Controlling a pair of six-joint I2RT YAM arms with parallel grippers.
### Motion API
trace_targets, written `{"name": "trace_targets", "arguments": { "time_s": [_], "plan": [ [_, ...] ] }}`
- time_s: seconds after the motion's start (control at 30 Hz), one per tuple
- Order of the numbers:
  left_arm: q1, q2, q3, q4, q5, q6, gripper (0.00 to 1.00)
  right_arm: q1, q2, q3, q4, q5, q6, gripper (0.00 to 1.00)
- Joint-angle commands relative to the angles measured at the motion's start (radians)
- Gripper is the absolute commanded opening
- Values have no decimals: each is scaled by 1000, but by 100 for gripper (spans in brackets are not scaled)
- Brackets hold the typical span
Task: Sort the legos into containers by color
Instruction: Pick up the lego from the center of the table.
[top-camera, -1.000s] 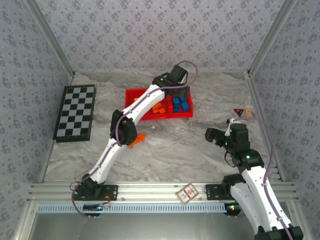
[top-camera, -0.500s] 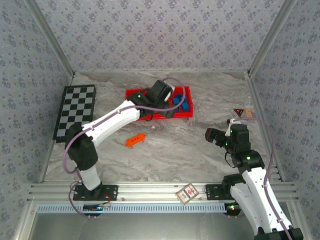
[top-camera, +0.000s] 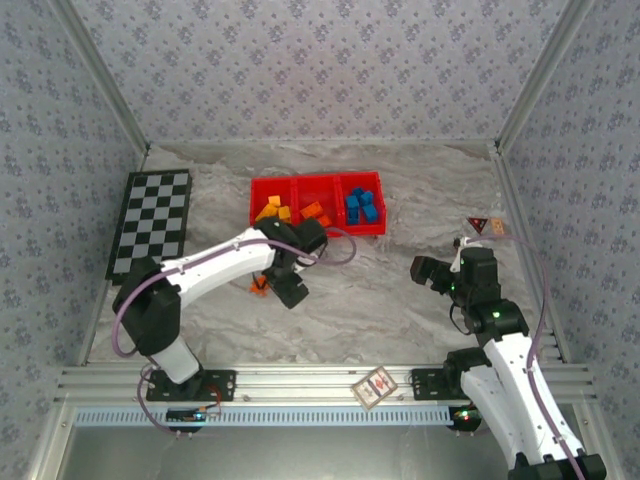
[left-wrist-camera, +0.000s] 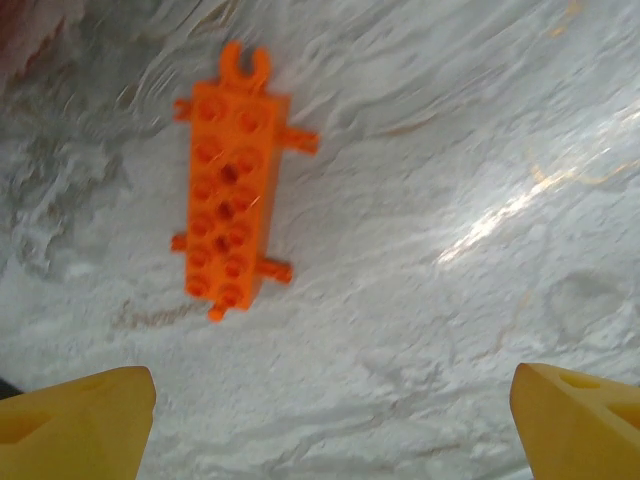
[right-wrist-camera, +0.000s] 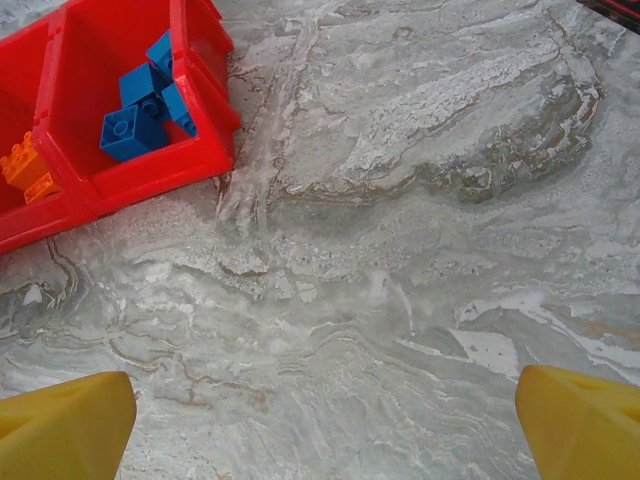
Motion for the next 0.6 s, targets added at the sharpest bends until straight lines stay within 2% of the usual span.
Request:
{"name": "trace_targets", "arguments": {
  "time_s": [0.0, 0.2, 0.57],
  "plan": [
    [72, -32, 21, -115, 20, 47, 92, -6, -4, 35, -21, 13, -14, 100],
    [162, 24, 30, -93, 108, 149, 88, -5, -5, 33, -15, 16, -12, 100],
    [214, 134, 18, 49, 105, 222, 77, -7, -1, 29, -10, 17, -16, 100]
  ]
}}
